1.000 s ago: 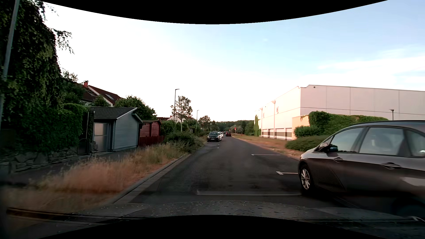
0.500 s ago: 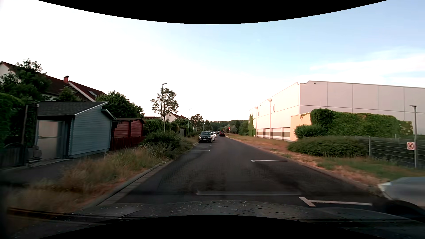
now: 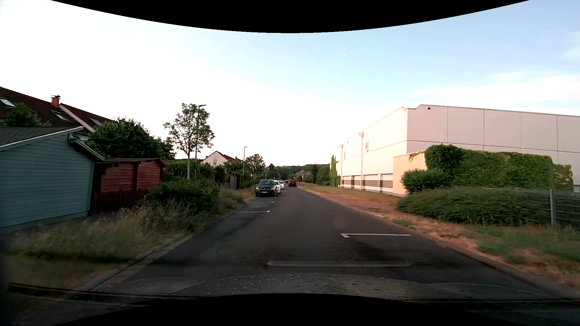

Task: Follow the waypoints while adhering to traffic rules and regulations

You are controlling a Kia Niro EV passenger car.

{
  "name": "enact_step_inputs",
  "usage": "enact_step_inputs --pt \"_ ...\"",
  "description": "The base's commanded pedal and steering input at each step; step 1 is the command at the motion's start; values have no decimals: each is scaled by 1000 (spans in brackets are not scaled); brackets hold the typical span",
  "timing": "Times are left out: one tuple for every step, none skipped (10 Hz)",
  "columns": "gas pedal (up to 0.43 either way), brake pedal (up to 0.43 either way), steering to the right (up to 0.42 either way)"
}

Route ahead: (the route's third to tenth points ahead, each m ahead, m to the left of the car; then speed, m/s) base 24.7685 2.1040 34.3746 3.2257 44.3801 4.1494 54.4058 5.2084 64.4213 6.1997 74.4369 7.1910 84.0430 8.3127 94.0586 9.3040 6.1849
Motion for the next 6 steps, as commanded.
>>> enact_step_inputs --pt "138 0 51" --pt "150 0 46" --pt "150 0 42" --pt "150 0 39" --pt "150 0 31" --pt "150 0 23"
